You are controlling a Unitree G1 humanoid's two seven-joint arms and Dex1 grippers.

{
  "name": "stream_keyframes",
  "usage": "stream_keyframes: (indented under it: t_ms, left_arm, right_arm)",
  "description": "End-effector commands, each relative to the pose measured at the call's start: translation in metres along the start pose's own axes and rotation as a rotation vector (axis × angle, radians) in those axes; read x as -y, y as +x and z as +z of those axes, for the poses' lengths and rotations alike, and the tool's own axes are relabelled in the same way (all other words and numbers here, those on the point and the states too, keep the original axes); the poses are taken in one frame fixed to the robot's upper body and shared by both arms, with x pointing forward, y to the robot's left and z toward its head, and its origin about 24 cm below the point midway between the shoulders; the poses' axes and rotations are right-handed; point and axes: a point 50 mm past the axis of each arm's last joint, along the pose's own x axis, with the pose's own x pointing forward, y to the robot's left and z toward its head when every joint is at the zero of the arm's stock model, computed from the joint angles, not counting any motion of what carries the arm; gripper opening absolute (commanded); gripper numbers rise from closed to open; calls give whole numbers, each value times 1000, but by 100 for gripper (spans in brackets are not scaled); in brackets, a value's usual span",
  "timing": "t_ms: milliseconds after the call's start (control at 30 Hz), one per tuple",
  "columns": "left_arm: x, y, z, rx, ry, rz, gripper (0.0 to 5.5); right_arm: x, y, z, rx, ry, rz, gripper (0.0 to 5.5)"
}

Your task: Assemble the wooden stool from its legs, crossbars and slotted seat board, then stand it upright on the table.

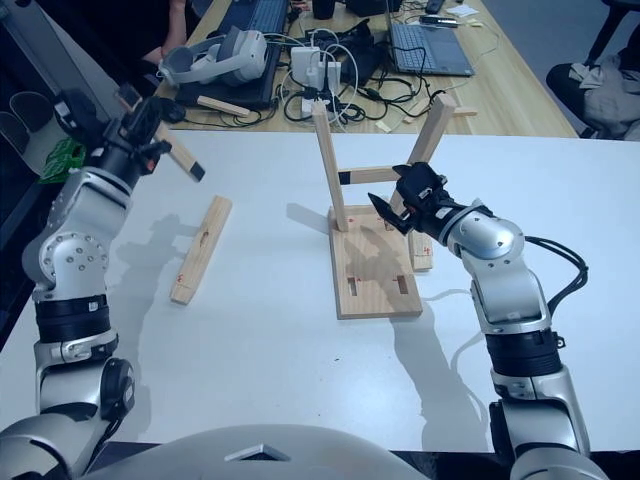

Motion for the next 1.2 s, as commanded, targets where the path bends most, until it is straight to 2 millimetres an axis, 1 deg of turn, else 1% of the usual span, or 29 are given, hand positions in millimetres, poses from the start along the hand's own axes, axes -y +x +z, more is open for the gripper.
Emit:
stream_keyframes:
  t_ms: [33,100,167,267,400,467,600,700,800,900,1000,1100,1200]
  left_arm:
    - [-16,-1,-22,-77,161,63,41]
    - [-21,2,-25,-88,196,82,41]
    - [-24,5,-23,-79,225,80,41]
    - [-28,-1,-28,-90,290,76,41]
    - [-31,-8,-38,-114,330,91,41]
    - [-30,-10,-42,-129,302,94,41]
    - [-16,-15,-48,-138,113,79,41]
    - [-8,-15,-49,-112,46,47,41]
    - [-12,-17,-51,-96,74,44,41]
    - [-22,-21,-61,-110,115,70,41]
    - [-30,-23,-72,-104,111,76,41]
    - [-34,-18,-81,-77,105,73,41]
    - [-35,-15,-86,-58,144,63,41]
  right_arm:
    - [-7,1,-11,-2,59,-61,300]
    - [-13,2,-13,2,75,-67,300]
    - [-14,2,-16,3,102,-88,300]
    - [-9,2,-19,6,169,-128,300]
    - [-10,5,-20,0,189,-121,300]
    - [-10,5,-21,-4,194,-117,300]
    - [-9,5,-22,-10,205,-120,300]
    - [-8,5,-23,-11,215,-121,300]
    - [-7,5,-23,-9,218,-118,300]
    - [-6,5,-23,-6,222,-118,300]
    - [-5,6,-23,-2,233,-117,300]
    - [-5,9,-21,10,244,-115,300]
    - [-4,11,-19,21,249,-111,300]
